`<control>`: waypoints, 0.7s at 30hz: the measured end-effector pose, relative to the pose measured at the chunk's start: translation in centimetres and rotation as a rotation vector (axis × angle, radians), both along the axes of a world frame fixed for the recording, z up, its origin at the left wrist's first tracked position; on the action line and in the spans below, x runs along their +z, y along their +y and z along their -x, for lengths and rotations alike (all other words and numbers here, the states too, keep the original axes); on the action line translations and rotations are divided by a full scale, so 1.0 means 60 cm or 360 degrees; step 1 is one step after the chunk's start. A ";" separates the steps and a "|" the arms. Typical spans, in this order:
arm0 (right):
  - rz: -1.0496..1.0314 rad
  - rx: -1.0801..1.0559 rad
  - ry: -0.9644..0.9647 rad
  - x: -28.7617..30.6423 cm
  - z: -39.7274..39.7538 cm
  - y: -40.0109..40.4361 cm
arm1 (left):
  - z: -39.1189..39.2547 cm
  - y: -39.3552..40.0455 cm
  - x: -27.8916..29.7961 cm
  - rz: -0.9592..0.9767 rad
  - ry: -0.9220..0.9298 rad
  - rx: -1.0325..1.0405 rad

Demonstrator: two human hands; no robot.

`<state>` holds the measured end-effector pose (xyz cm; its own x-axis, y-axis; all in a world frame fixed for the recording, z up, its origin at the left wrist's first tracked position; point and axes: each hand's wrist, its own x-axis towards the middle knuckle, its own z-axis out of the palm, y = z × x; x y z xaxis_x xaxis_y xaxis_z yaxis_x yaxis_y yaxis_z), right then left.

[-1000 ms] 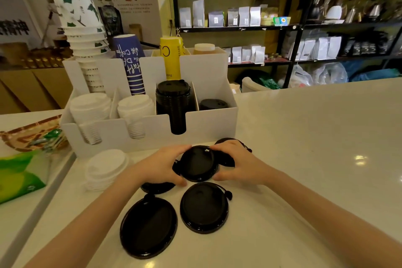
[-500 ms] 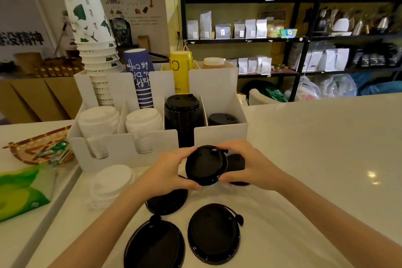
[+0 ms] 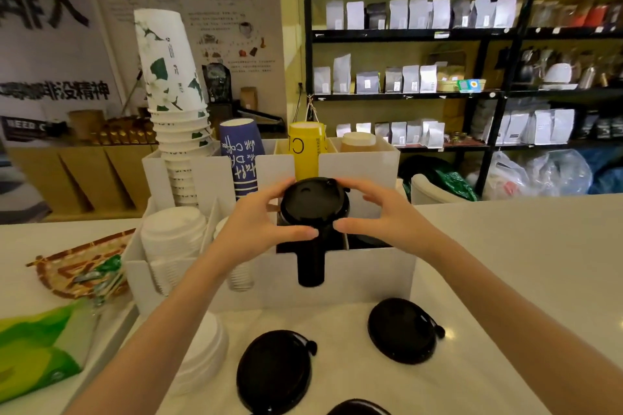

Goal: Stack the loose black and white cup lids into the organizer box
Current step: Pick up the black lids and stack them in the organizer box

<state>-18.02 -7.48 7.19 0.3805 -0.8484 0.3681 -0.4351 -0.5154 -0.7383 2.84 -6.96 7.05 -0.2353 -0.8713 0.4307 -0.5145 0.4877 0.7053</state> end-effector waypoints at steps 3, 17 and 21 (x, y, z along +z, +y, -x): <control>0.0007 0.0021 -0.0039 0.005 -0.010 -0.029 | 0.002 -0.031 0.003 -0.0036 0.0012 0.0028; -0.0122 0.0086 0.0010 -0.040 -0.017 -0.088 | -0.011 -0.071 -0.023 -0.0189 -0.0123 0.0018; -0.0118 0.0070 -0.0012 -0.045 -0.017 -0.087 | -0.012 -0.072 -0.029 -0.0166 -0.0117 0.0045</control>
<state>-17.00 -12.68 4.48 0.4157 -0.8558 0.3078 -0.4075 -0.4778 -0.7782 3.57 -11.25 5.28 -0.2376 -0.9172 0.3197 -0.5793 0.3981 0.7113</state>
